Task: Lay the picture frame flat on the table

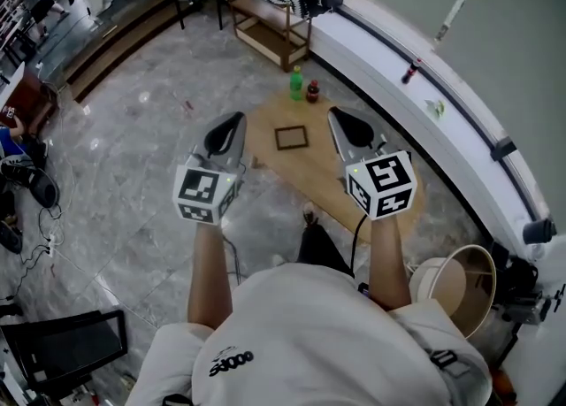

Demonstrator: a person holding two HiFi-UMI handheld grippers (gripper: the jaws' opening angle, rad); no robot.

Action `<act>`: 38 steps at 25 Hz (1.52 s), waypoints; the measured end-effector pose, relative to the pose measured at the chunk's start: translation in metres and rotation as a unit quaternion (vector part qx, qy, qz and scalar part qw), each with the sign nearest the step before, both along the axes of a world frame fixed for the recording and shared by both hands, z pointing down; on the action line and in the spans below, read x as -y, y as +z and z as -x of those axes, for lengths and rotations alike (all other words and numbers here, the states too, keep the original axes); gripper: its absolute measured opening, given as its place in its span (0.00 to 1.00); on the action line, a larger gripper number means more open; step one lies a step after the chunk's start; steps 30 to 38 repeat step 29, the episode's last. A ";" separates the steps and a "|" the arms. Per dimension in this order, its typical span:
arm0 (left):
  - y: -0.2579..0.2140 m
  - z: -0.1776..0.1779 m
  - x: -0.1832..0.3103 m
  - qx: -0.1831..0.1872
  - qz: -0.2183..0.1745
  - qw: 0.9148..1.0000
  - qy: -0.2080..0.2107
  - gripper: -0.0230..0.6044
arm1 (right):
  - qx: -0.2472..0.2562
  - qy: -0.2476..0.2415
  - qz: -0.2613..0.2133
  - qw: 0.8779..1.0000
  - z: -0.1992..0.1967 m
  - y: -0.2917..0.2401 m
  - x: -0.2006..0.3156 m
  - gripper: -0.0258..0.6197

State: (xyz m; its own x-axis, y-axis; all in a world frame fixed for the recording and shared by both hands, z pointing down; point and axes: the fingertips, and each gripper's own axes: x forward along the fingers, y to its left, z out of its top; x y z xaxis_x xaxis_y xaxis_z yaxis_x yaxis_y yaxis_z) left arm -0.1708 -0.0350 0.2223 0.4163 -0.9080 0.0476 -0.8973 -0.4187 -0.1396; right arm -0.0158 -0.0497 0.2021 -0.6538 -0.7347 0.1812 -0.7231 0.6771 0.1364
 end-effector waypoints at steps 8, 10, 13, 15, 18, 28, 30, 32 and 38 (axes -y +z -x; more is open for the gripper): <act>-0.033 -0.025 -0.010 0.022 -0.023 0.999 0.022 0.05 | -0.014 -0.008 -0.022 1.000 -0.005 -0.021 -0.007 0.04; -0.037 -0.029 -0.010 0.024 -0.027 0.999 0.025 0.05 | -0.016 -0.011 -0.024 1.000 -0.007 -0.023 -0.008 0.04; -0.039 -0.033 -0.012 0.024 -0.028 0.999 0.026 0.05 | -0.017 -0.013 -0.025 0.999 -0.009 -0.024 -0.009 0.04; -0.038 -0.034 -0.013 0.024 -0.028 0.999 0.026 0.05 | -0.016 -0.014 -0.024 0.999 -0.010 -0.023 -0.011 0.04; -0.036 -0.034 -0.015 0.024 -0.027 0.999 0.025 0.05 | -0.016 -0.016 -0.023 0.999 -0.010 -0.022 -0.013 0.04; -0.033 -0.039 -0.023 0.024 -0.027 0.999 0.023 0.05 | -0.012 -0.021 -0.022 0.999 -0.013 -0.021 -0.021 0.04; -0.033 -0.039 -0.024 0.025 -0.028 0.999 0.024 0.05 | -0.010 -0.021 -0.022 0.999 -0.013 -0.021 -0.022 0.04; -0.033 -0.039 -0.024 0.025 -0.028 0.999 0.024 0.05 | -0.010 -0.021 -0.022 0.999 -0.013 -0.021 -0.022 0.04; -0.033 -0.039 -0.024 0.025 -0.028 0.999 0.024 0.05 | -0.010 -0.021 -0.022 0.999 -0.013 -0.021 -0.022 0.04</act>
